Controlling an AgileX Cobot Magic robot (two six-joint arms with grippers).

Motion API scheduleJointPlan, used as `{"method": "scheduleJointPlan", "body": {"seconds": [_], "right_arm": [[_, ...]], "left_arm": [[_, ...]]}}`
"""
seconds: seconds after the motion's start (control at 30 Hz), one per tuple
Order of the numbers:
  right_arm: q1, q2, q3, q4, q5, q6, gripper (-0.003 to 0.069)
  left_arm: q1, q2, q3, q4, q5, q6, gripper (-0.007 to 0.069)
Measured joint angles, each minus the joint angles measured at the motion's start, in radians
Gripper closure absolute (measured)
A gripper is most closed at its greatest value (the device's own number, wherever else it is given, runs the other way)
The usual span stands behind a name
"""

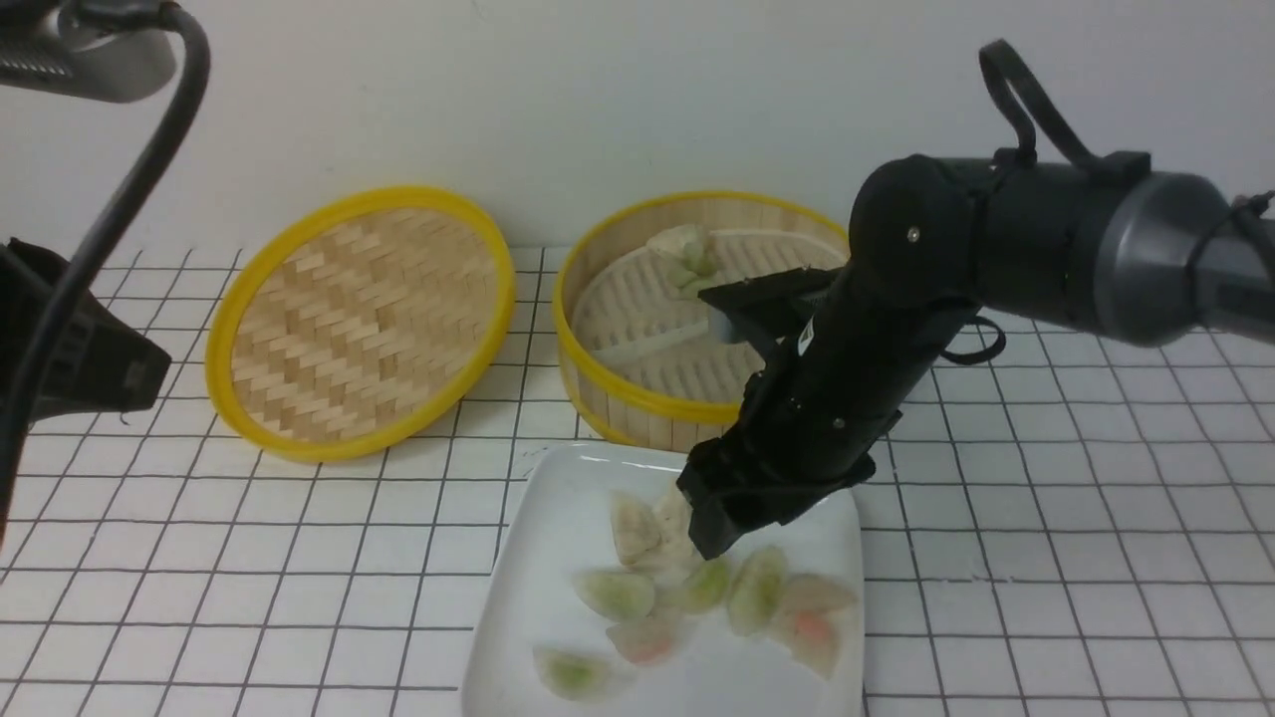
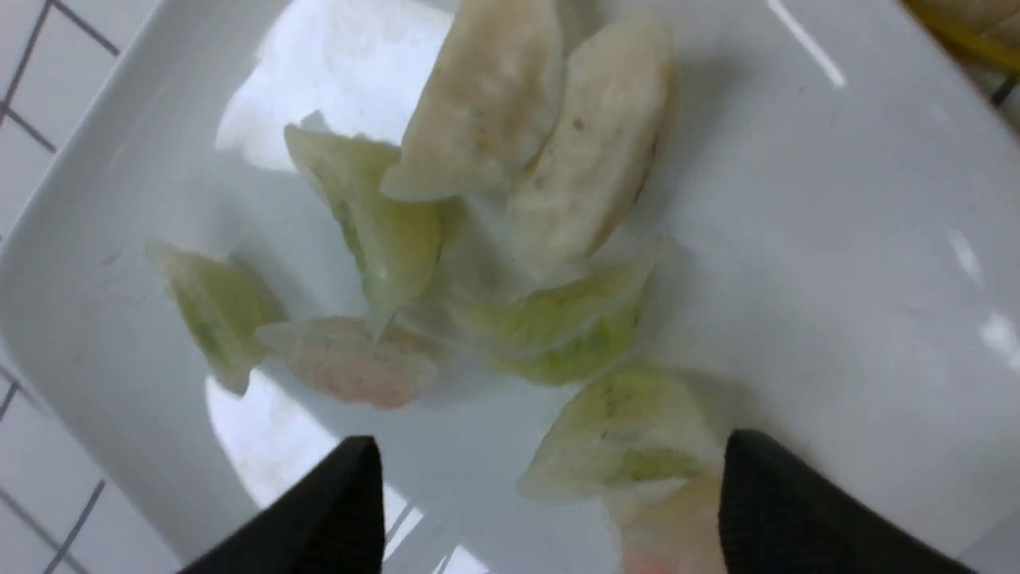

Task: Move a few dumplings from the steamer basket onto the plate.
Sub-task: Use the right arm to put the dumpling into the plate, then use the right arm to grab a dumpling from inside the steamer

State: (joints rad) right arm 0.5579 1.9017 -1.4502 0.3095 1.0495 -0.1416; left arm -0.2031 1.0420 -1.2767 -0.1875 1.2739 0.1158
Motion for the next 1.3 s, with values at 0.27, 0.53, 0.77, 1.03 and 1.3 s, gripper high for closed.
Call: {"method": "scheduleJointPlan", "body": {"seconds": [0.27,0.53,0.77,1.03,1.3], "right_arm": [[-0.103,0.094,-0.323,-0.145,-0.098,0.062,0.0139],[-0.152,0.456,-0.796,-0.168,-0.018,0.001,0.0144],[-0.151,0.646,-0.985,-0.175,-0.022,-0.014,0.0167],[-0.151,0.720,-1.027,-0.175,-0.034,-0.080,0.0461],[-0.151,0.592,-1.027,-0.225,0.149,-0.057,0.0552]], "left_arm": [[0.000,0.000,0.000,0.000,0.000,0.000,0.0631],[0.000,0.000,0.000,0.000,0.000,0.000,0.0631],[0.000,0.000,0.000,0.000,0.000,0.000,0.0631],[0.000,0.000,0.000,-0.001,0.000,0.000,0.0631],[0.000,-0.005,0.000,-0.004,-0.001,0.000,0.0631]]}}
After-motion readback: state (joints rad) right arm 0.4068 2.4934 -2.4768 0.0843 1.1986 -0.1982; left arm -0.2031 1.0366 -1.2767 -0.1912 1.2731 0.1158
